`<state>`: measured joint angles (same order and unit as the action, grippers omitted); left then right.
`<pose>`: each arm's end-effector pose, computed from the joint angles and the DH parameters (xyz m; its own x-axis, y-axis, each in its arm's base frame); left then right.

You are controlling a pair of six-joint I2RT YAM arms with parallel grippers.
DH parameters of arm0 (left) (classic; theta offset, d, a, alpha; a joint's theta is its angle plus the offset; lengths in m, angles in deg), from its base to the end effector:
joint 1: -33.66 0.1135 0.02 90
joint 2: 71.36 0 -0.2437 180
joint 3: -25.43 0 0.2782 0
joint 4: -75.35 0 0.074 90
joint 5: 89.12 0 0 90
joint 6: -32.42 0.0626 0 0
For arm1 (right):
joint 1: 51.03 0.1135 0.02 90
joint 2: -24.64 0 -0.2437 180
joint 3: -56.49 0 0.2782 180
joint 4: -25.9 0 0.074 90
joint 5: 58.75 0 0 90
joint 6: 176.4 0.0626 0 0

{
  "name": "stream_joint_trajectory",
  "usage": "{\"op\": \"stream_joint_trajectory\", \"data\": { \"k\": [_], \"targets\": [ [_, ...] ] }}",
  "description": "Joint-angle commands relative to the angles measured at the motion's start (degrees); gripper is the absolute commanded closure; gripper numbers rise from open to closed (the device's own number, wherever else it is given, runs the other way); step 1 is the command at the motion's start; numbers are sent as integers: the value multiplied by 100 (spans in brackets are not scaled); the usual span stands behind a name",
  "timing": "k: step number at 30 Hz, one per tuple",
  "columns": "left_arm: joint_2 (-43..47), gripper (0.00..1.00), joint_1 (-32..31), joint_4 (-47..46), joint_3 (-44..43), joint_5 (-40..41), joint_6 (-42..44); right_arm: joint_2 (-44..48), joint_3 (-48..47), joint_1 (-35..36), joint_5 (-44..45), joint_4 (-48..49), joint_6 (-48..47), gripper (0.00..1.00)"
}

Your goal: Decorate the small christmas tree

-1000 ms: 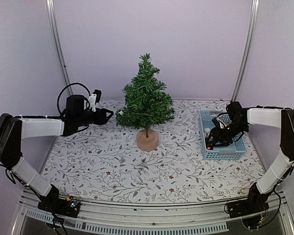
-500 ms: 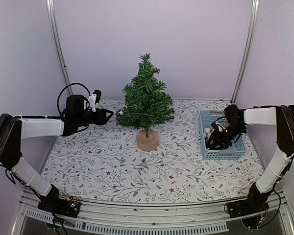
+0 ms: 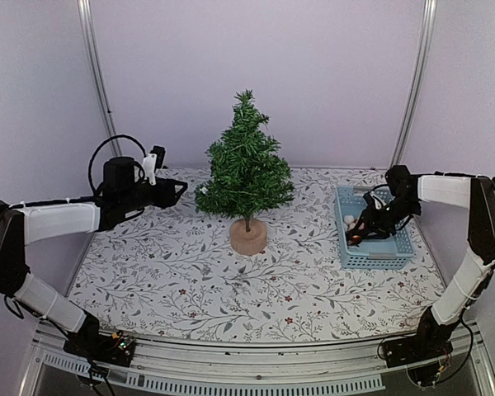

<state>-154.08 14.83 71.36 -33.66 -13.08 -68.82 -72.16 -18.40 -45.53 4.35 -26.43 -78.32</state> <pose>0.3462 -0.1340 0.1984 -0.4150 -0.0583 -0.9080 0.4561 0.8501 -0.2631 0.3379 0.0610 0.1267 -0.9777 0.0318 -0.2077 -0.0711 0.8802 0.4693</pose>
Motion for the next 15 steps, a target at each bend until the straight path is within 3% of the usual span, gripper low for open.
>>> {"op": "stream_joint_trajectory", "data": {
  "k": [1,15],
  "targets": [
    [395,39,56,-108,172,67,174,233,-292,-113,-452,-38,9,65],
    [1673,37,-294,-309,690,-90,944,643,-591,-226,-817,219,153,65]
  ]
}}
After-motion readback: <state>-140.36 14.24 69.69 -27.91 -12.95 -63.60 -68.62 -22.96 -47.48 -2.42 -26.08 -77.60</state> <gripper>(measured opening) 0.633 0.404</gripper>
